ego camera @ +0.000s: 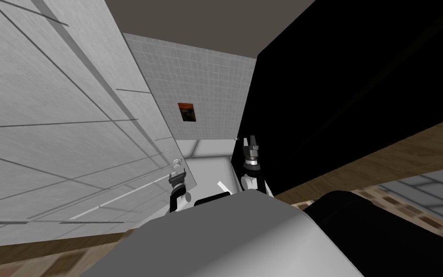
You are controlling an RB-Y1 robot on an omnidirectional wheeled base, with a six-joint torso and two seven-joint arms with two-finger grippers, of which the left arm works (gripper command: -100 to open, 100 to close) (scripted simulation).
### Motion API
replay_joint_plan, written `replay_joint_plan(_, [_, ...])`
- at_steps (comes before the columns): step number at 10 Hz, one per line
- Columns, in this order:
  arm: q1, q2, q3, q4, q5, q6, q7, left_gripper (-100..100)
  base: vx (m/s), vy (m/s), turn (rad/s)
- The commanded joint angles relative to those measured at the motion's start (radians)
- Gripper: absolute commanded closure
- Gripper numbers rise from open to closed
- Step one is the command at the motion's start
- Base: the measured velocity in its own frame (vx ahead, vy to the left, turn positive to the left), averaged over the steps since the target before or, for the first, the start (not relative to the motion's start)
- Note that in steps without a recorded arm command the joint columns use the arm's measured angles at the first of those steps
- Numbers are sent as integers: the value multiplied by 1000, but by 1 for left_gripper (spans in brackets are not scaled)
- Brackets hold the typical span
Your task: Push the door open
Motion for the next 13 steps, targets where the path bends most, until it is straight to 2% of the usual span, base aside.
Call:
replay_joint_plan(1, [2, -9, -8, -7, 18, -3, 39, -100, -89, -13, -41])
replay_joint_plan(3, [4, -16, -14, -13, 34, -6, 71, -100, -65, -12, -29])
replay_joint_plan(4, [2, -13, -12, -7, 29, -6, 61, -100, -26, -3, -4])
replay_joint_plan(5, [2, 17, -11, -5, 32, -10, 70, -100, 97, 15, -34])
replay_joint_plan(6, [2, 21, -10, -4, 32, -10, 71, -100, 197, 92, -25])
replay_joint_plan(7, [1, 24, -9, -2, 33, -12, 74, -100, 186, 143, -26])
replay_joint_plan(9, [1, 12, -6, 1, 35, -14, 79, -100, 206, 100, -26])
replay_joint_plan(10, [1, 16, -7, -2, 35, -12, 76, -100, 93, 34, -6])
replay_joint_plan(11, [1, 16, -7, -2, 35, -12, 76, 100, -7, -5, -22])
replay_joint_plan(13, [1, 16, -7, -2, 35, -12, 76, 100, -29, -16, 5])
